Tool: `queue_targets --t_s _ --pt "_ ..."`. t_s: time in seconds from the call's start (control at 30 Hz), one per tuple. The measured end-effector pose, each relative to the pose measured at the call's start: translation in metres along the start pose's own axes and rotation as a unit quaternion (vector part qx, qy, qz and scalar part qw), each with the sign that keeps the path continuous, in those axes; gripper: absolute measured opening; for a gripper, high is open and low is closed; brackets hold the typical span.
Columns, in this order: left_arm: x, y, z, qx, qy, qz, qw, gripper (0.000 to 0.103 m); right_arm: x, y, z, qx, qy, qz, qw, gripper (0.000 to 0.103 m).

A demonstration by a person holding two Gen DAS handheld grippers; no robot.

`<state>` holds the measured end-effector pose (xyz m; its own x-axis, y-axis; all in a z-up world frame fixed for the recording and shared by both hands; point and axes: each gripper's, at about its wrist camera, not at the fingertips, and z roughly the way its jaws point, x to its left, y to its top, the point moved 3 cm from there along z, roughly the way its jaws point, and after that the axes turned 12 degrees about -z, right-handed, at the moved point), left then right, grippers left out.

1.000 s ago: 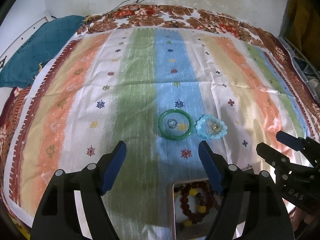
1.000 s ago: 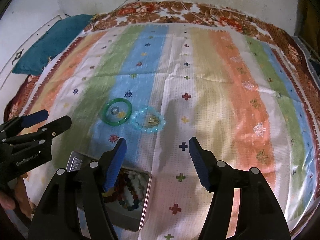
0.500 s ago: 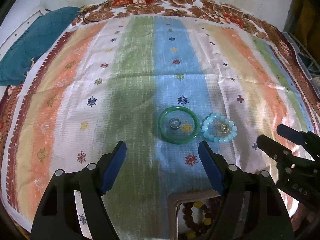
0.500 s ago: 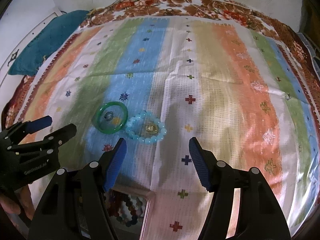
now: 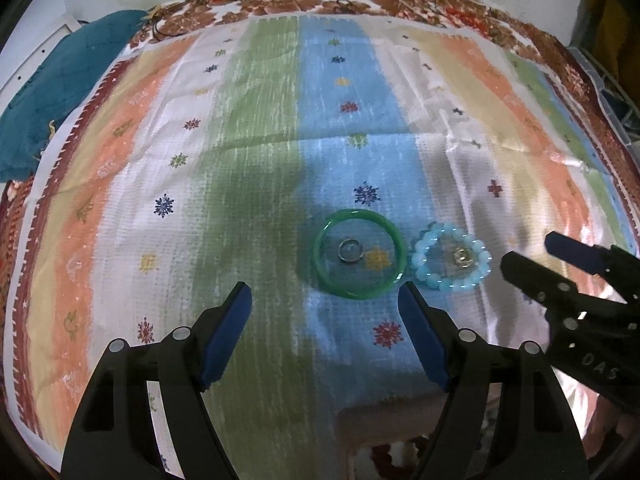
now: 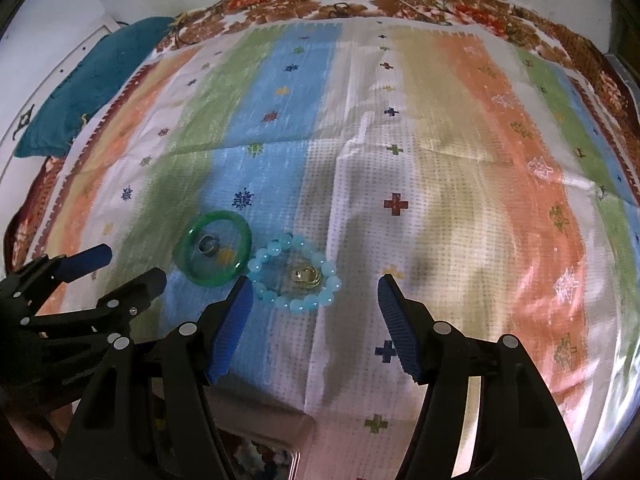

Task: Organize jewelry
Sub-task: 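Move the left tool to the green bangle while the right approaches the light-blue bead bracelet, then grasp the green bangle rim with the left tool while the right grasps the light-blue bracelet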

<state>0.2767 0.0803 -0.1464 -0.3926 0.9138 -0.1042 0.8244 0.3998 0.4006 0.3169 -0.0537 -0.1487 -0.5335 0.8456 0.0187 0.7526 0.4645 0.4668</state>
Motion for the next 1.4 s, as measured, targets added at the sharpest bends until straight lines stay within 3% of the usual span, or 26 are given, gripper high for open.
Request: queue_targets --t_s 0.4,1.1,1.27,1.3,1.4 --pt "0.008 0.007 0.031 0.018 0.021 0.007 0.9996 0.075 0.0 0.01 0.027 0.017 -0.009 -0.004 1.0 0.065" --pt "0.008 0.014 0.058 0.039 0.019 0.018 0.9989 0.073 -0.007 0.021 0.069 0.05 -0.033 -0.021 0.998 0.065" --pt "0.012 0.012 0.063 0.046 0.025 0.018 0.9985 0.065 -0.01 0.019 0.069 0.046 -0.023 -0.014 0.999 0.063" --pt "0.013 0.012 0.062 0.046 0.028 0.018 0.9984 0.058 -0.011 0.019 0.068 0.047 -0.021 -0.013 0.999 0.061" --pt "0.013 0.011 0.061 0.048 0.028 0.02 0.9982 0.039 -0.014 0.018 0.067 0.049 -0.019 -0.009 0.999 0.04"
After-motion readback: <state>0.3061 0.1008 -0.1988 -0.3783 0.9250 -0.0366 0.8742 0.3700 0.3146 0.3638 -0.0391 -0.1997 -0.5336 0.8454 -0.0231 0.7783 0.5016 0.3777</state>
